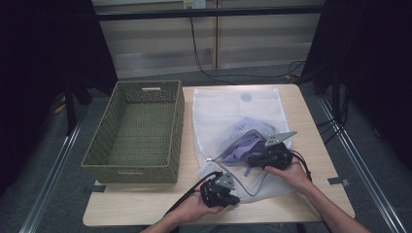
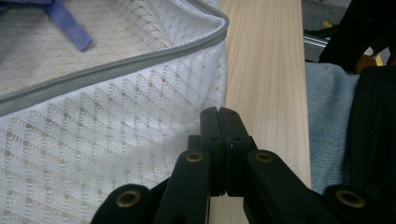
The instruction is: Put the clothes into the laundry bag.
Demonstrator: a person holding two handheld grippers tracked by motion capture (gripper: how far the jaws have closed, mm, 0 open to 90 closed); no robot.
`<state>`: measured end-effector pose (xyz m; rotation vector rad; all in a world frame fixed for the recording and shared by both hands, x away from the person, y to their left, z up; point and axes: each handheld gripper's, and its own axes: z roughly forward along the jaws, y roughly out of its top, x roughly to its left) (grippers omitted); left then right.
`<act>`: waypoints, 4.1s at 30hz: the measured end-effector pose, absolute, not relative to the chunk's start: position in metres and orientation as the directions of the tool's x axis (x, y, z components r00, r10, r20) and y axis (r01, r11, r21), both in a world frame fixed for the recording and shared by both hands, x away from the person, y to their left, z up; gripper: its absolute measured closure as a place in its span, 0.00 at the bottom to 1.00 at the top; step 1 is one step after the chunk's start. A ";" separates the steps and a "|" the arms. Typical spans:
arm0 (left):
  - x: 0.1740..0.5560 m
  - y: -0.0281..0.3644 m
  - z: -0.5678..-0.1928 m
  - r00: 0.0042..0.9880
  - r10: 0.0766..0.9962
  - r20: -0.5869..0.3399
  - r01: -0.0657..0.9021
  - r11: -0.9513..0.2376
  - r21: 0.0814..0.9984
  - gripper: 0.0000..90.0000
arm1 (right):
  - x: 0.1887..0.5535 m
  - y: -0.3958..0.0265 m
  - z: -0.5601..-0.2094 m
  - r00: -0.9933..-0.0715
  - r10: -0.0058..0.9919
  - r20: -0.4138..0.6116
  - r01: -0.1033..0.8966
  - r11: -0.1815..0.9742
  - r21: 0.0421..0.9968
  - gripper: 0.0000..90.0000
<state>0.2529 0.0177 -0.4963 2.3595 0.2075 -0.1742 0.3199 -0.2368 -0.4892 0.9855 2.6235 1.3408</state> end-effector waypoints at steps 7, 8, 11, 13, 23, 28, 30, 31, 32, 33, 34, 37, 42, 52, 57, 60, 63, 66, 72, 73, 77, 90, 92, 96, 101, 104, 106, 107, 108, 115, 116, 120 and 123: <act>0.253 0.018 -0.497 0.977 0.100 -0.186 0.202 -0.705 0.680 1.00 | 0.332 -0.232 -0.498 -0.793 0.561 0.239 0.530 0.442 0.723 0.84; 0.253 0.018 -0.496 0.978 0.100 -0.185 0.201 -0.705 0.680 1.00 | 0.333 -0.231 -0.497 -0.791 0.564 0.236 0.532 0.444 0.721 0.84; 0.253 0.018 -0.497 0.978 0.098 -0.184 0.199 -0.706 0.680 1.00 | 0.337 -0.229 -0.499 -0.784 0.579 0.222 0.533 0.446 0.719 0.88; 0.253 0.018 -0.497 0.978 0.091 -0.186 0.195 -0.704 0.683 1.00 | 0.341 -0.227 -0.500 -0.777 0.590 0.218 0.537 0.441 0.719 0.90; 0.253 0.018 -0.493 0.980 0.094 -0.173 0.186 -0.735 0.652 1.00 | 0.353 -0.223 -0.500 -0.750 0.634 0.191 0.547 0.431 0.718 0.94; 0.253 0.018 -0.493 0.981 0.095 -0.171 0.186 -0.735 0.653 1.00 | 0.361 -0.220 -0.501 -0.730 0.658 0.185 0.557 0.415 0.719 0.94; 0.253 0.018 -0.493 0.981 0.095 -0.171 0.185 -0.734 0.653 1.00 | 0.364 -0.219 -0.501 -0.725 0.661 0.195 0.563 0.404 0.721 0.91; 0.253 0.018 -0.494 0.981 0.095 -0.171 0.185 -0.733 0.654 1.00 | 0.365 -0.219 -0.501 -0.723 0.662 0.196 0.563 0.400 0.724 0.91; 0.253 0.018 -0.493 0.981 0.095 -0.171 0.185 -0.734 0.654 1.00 | 0.367 -0.219 -0.501 -0.715 0.671 0.199 0.571 0.396 0.719 0.91; 0.253 0.018 -0.494 0.981 0.095 -0.171 0.185 -0.733 0.654 1.00 | 0.368 -0.218 -0.501 -0.716 0.670 0.195 0.568 0.396 0.722 0.91; 0.253 0.018 -0.494 0.981 0.096 -0.169 0.185 -0.733 0.655 1.00 | 0.370 -0.218 -0.501 -0.714 0.672 0.197 0.570 0.394 0.721 0.90; 0.253 0.018 -0.493 0.981 0.095 -0.168 0.183 -0.735 0.653 1.00 | 0.373 -0.217 -0.500 -0.706 0.682 0.190 0.574 0.394 0.718 0.89; 0.253 0.018 -0.494 0.981 0.095 -0.169 0.184 -0.733 0.655 1.00 | 0.380 -0.216 -0.499 -0.687 0.698 0.200 0.590 0.377 0.714 0.87; 0.252 0.017 -0.496 0.981 0.090 -0.171 0.184 -0.711 0.679 1.00 | 0.389 -0.214 -0.497 -0.668 0.722 0.178 0.593 0.373 0.714 0.85; 0.253 0.018 -0.494 0.983 0.088 -0.163 0.176 -0.728 0.662 1.00 | 0.394 -0.212 -0.496 -0.655 0.736 0.171 0.594 0.362 0.718 0.85; 0.253 0.018 -0.493 0.983 0.086 -0.163 0.173 -0.735 0.655 1.00 | 0.396 -0.211 -0.496 -0.647 0.744 0.166 0.595 0.356 0.721 0.85; 0.253 0.018 -0.493 0.983 0.086 -0.164 0.174 -0.736 0.655 1.00 | 0.397 -0.210 -0.497 -0.637 0.755 0.155 0.594 0.353 0.723 0.85; 0.253 0.018 -0.493 0.983 0.086 -0.163 0.173 -0.736 0.655 1.00 | 0.400 -0.211 -0.496 -0.624 0.767 0.149 0.592 0.340 0.731 0.85; 0.254 0.018 -0.493 0.983 0.085 -0.166 0.174 -0.735 0.655 1.00 | 0.406 -0.212 -0.496 -0.602 0.784 0.149 0.599 0.320 0.734 0.87; 0.253 0.018 -0.494 0.983 0.085 -0.165 0.174 -0.735 0.656 1.00 | 0.407 -0.212 -0.496 -0.598 0.789 0.140 0.600 0.325 0.731 0.87; 0.253 0.018 -0.493 0.983 0.085 -0.165 0.173 -0.735 0.656 1.00 | 0.410 -0.211 -0.495 -0.592 0.794 0.134 0.602 0.325 0.729 0.87; 0.253 0.018 -0.493 0.982 0.088 -0.168 0.178 -0.736 0.653 1.00 | 0.416 -0.208 -0.493 -0.563 0.821 0.094 0.587 0.317 0.745 0.87; 0.253 0.018 -0.493 0.982 0.087 -0.167 0.176 -0.737 0.653 1.00 | 0.417 -0.209 -0.494 -0.562 0.822 0.096 0.589 0.316 0.744 0.87; 0.253 0.018 -0.493 0.982 0.089 -0.168 0.179 -0.736 0.652 1.00 | 0.416 -0.208 -0.495 -0.569 0.816 0.104 0.593 0.320 0.739 0.83; 0.253 0.018 -0.493 0.981 0.090 -0.170 0.180 -0.736 0.652 1.00 | 0.410 -0.210 -0.492 -0.598 0.791 0.130 0.585 0.320 0.745 0.75; 0.253 0.018 -0.494 0.981 0.091 -0.170 0.182 -0.734 0.654 1.00 | 0.405 -0.210 -0.489 -0.635 0.758 0.149 0.571 0.330 0.752 0.70; 0.253 0.018 -0.493 0.981 0.093 -0.168 0.181 -0.736 0.652 1.00 | 0.400 -0.210 -0.487 -0.651 0.743 0.155 0.561 0.333 0.758 0.67; 0.253 0.018 -0.493 0.981 0.092 -0.170 0.182 -0.736 0.652 1.00 | 0.399 -0.211 -0.487 -0.662 0.734 0.152 0.550 0.338 0.764 0.66; 0.253 0.018 -0.493 0.981 0.092 -0.168 0.181 -0.736 0.652 1.00 | 0.397 -0.212 -0.486 -0.663 0.732 0.157 0.549 0.333 0.766 0.65; 0.254 0.019 -0.494 0.981 0.092 -0.171 0.182 -0.735 0.653 1.00 | 0.381 -0.228 -0.476 -0.691 0.698 0.190 0.523 0.299 0.798 0.59; 0.254 0.019 -0.494 0.981 0.092 -0.172 0.183 -0.736 0.652 1.00 | 0.379 -0.230 -0.475 -0.694 0.694 0.191 0.518 0.297 0.802 0.59; 0.254 0.019 -0.494 0.981 0.092 -0.173 0.184 -0.736 0.652 1.00 | 0.370 -0.239 -0.470 -0.703 0.683 0.199 0.507 0.286 0.813 0.57; 0.254 0.019 -0.494 0.981 0.092 -0.172 0.184 -0.735 0.652 1.00 | 0.364 -0.245 -0.466 -0.714 0.672 0.197 0.492 0.282 0.823 0.56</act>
